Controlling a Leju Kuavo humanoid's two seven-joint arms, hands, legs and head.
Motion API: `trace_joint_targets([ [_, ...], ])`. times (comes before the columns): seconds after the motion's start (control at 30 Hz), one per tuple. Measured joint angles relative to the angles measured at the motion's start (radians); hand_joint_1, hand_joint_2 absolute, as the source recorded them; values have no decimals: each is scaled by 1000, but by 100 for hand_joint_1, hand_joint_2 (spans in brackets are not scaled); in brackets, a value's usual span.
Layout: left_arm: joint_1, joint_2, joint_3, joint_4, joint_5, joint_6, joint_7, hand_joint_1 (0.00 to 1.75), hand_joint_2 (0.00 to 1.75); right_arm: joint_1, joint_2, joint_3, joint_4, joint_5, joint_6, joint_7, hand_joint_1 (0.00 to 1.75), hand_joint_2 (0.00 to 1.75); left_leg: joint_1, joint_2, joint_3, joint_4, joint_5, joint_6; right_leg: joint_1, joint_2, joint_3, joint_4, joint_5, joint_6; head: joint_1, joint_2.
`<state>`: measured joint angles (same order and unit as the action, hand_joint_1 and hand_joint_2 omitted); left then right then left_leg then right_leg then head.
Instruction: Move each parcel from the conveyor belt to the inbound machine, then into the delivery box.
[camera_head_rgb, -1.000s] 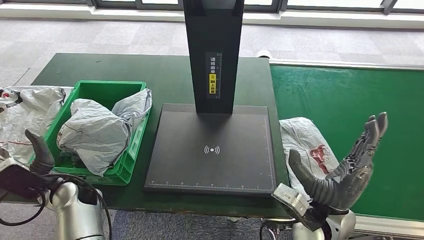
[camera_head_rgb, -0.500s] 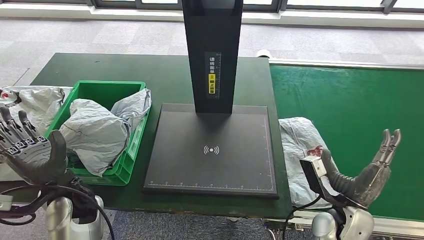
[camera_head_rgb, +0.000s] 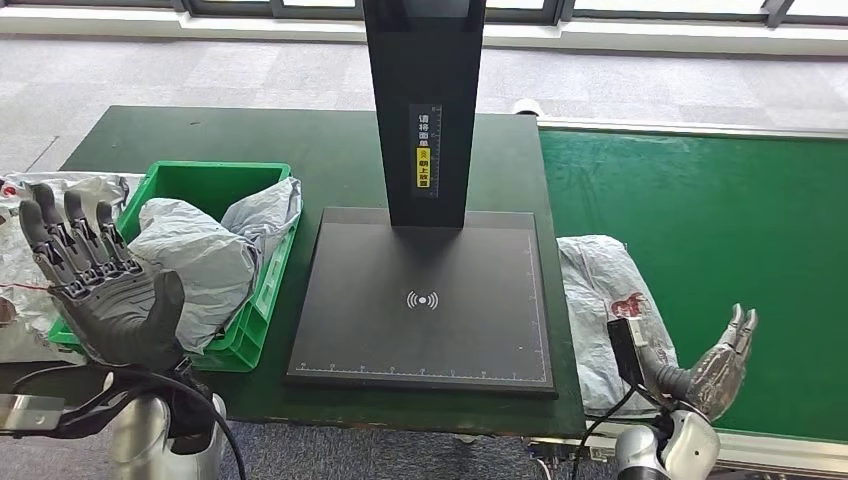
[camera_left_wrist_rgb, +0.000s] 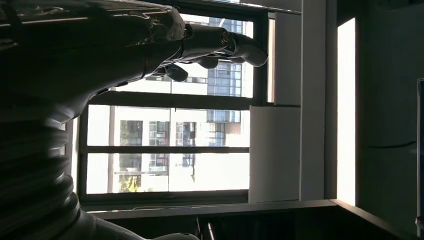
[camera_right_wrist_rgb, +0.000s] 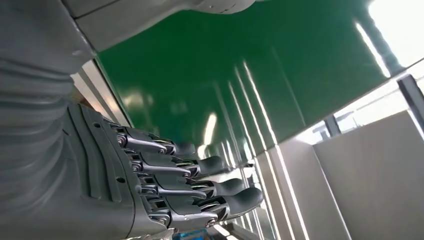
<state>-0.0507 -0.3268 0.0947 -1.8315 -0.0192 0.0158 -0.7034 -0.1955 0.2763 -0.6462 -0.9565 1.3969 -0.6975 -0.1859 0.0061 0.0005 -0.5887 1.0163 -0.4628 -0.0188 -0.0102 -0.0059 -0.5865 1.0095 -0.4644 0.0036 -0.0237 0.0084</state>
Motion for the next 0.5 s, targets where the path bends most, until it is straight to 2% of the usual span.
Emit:
trace_joint_targets([
  [0.1,11,2,-28,0,-20,9,0,0,175,-36,-36,0,140,-2,9,54,0,175,0,0,0,0,0,0,0,0,0,0,0,0,0,0],
  [0.17,18,4,-42,0,-23,10,0,0,175,-47,-52,0,203,-13,20,61,0,175,0,0,0,0,0,0,0,0,0,0,0,0,0,0],
  [0.5,23,4,-55,1,-23,11,0,0,175,-67,-82,0,320,-24,28,58,0,175,0,0,0,0,0,0,0,0,0,0,0,0,0,0],
])
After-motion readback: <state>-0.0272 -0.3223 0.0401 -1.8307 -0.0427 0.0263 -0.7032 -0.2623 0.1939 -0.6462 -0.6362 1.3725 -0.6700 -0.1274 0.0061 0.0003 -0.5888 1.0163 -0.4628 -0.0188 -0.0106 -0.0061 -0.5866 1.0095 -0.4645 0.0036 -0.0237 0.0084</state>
